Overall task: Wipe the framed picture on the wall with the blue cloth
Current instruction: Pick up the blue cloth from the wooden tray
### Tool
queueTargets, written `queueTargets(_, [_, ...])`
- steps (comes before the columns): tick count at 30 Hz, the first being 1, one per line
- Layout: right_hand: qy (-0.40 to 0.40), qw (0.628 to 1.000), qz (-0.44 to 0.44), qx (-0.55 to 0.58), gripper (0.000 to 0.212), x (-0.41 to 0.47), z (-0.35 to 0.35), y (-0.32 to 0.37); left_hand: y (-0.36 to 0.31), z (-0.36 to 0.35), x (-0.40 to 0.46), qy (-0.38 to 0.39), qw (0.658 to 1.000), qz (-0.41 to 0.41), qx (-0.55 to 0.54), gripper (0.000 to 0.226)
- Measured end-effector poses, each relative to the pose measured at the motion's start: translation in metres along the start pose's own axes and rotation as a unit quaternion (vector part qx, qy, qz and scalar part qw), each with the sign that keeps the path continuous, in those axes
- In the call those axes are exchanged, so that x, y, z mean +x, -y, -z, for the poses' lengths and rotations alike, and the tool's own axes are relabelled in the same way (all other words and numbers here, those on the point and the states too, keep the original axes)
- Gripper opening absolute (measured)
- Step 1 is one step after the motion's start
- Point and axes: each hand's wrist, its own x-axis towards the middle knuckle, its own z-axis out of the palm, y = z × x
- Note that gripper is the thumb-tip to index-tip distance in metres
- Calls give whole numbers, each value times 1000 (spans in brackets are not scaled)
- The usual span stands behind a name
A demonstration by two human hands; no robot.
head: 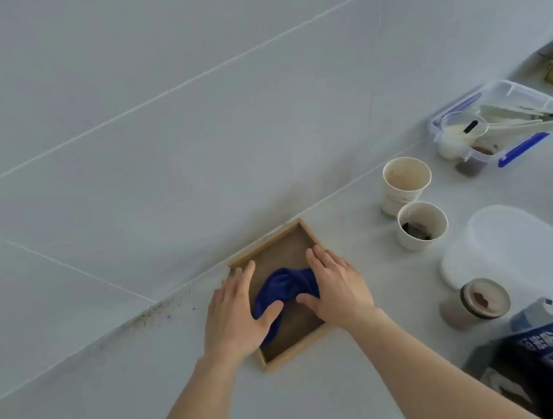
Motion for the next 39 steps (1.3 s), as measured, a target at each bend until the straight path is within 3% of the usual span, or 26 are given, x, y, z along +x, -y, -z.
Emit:
queueTargets(7, [24, 999, -5, -40, 72, 2, -29, -11, 3, -28, 7, 16, 998, 64, 16, 69])
queueTargets(13, [-22, 997, -17, -74, 24, 10, -39, -16, 5, -34, 11, -27, 996, 87, 7, 35])
queueTargets(15, [-35, 997, -18, -69, 17, 12, -38, -15, 6, -32, 11, -37, 995, 89, 3, 29])
queueTargets(25, [-73, 997, -27, 27, 20, 19, -4, -4, 13, 9, 7, -94, 993, 71, -17, 15])
queueTargets(30, [-100, 991, -44, 77, 20, 15, 29, 20, 16, 44, 0, -131, 989, 55, -30, 17])
queueTargets(39, [-180, 980, -24, 84, 19, -14, 96, 79, 27, 116, -34, -206, 977, 5, -57, 16])
